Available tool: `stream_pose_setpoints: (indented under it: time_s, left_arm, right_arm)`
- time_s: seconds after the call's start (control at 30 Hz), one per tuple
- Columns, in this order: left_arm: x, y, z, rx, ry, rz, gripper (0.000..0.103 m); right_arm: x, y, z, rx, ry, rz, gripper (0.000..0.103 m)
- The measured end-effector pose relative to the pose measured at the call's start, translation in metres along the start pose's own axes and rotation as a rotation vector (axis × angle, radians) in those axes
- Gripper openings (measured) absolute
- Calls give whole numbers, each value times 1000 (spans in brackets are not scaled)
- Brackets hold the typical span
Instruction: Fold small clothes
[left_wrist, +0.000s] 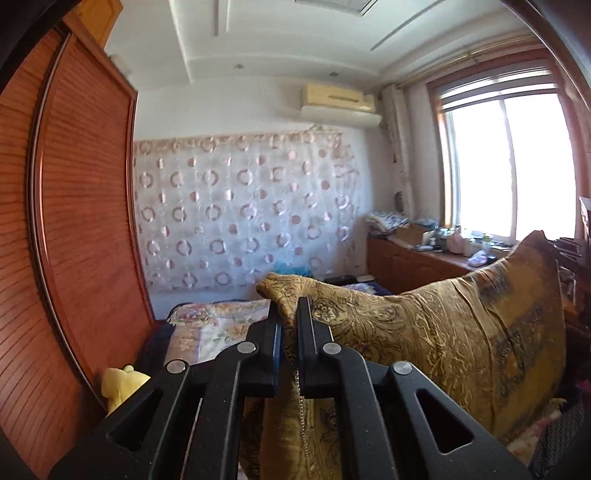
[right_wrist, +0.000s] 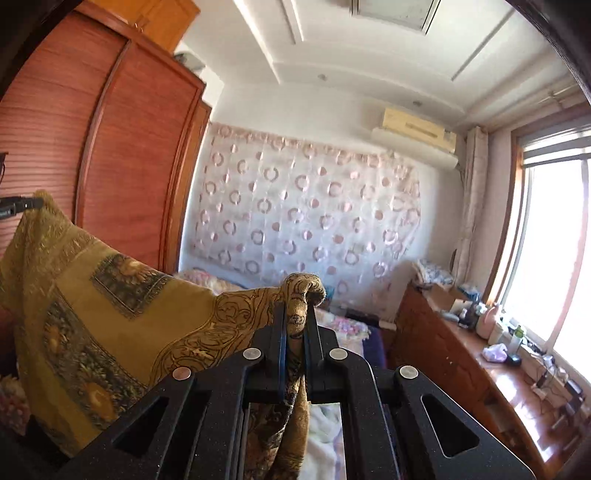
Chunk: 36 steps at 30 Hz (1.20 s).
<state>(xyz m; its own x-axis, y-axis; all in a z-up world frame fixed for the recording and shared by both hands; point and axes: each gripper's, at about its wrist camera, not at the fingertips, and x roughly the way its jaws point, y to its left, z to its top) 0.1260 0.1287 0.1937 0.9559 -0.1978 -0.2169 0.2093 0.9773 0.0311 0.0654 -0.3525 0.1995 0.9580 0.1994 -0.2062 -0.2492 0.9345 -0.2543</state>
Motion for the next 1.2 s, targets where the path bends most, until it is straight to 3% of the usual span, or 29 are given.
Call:
stream_pose_setpoints:
  time_s: [0.2,0.4,0.47,0.6,0.67,0.73,0.87,0.9,0.93,1.13,1.2]
  left_arm:
    - [176,26,-73,-7,218,26,7]
    - [282,7,-146,72,411,33,8]
    - [295,4,-153,75,431,14,8]
    - [300,1,-150,65,450,-16,8]
    - [293,-2,-147,86,451,-21,19]
    - [288,-1,-145,95,451,-32,39]
    - [278,-1,-146,83,475,-61,57]
    - [274,-2,-147,86,470,-64,63]
    - [270,-3,-148,90,467,-69,68]
    - [245,-3,-162,102,485,-71,68]
    - [231,-3,-165,94,481,-60,68]
  right_arm:
    - [166,26,-47,-28,185,-50,7]
    - [293,53,-125,-50,392,-67,7]
    - [316,61,-136,-48,443,-57,7]
    - [340,53,-131,-11,456,-46,7]
    - [344,48,-127,5,463,-34,7]
    - [347,31,-129,11,478,-29,7]
    - [362,20,-131,6,506,-25,7]
    - [355,25,-148,11,511,-25,8]
    - [360,24,-149,16,519,-28,14]
    - [352,22,-148,42,527,-40,41]
    - [342,19,-148,63,517,-33,43]
